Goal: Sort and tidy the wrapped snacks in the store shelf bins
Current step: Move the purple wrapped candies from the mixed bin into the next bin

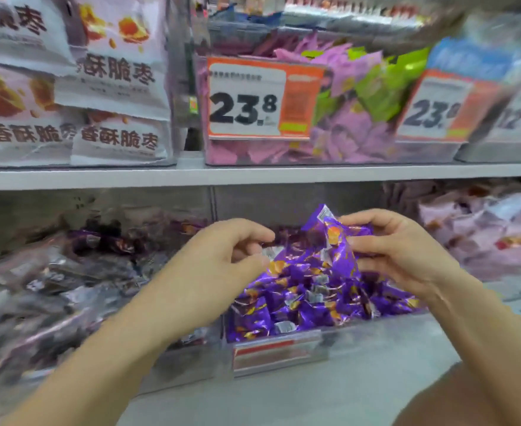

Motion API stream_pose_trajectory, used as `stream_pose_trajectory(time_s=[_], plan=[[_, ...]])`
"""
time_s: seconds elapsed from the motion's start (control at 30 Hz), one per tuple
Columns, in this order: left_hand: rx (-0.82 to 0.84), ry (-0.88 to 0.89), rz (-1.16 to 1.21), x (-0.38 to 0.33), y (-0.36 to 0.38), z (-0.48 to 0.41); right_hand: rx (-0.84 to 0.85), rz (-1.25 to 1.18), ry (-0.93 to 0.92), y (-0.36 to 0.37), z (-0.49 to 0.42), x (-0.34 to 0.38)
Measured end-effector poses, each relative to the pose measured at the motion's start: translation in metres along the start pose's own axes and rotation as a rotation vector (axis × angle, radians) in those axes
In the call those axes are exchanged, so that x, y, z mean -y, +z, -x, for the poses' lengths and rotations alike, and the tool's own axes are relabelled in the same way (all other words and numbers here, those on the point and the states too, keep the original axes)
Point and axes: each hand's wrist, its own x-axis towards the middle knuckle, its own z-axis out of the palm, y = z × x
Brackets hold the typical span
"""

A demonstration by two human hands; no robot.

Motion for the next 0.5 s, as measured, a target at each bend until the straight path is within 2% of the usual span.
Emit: stream_pose_trajectory(time_s=[0.1, 0.2, 0.27, 0.33, 0.4, 0.5], plan=[[0.046, 0.014, -0.057, -0.011, 0.053, -0.036, -0.175, 0.289, -0.050, -0.052, -0.003, 0.000], [0.092, -0.052, -0.072, -0.013, 0.105, -0.071, -0.210, 0.574, -0.086, -0.082, -0.009, -0.008], [0.135, -0.105, -0.119, -0.010, 0.137, -0.089, -0.229, 0.876, -0.170, -0.091, -0.016, -0.017], [0.173, -0.149, -0.185, -0.008, 0.163, -0.101, -0.201, 1.231, -0.241, -0.097, -0.020, -0.026], [0.220, -0.197, -0.217, -0.009, 0.181, -0.107, -0.124, 1.535, -0.223, -0.097, -0.021, -0.033], [0.350, -0.229, -0.318, -0.010, 0.193, -0.110, -0.032, 1.782, -0.152, -0.095, -0.023, -0.041]])
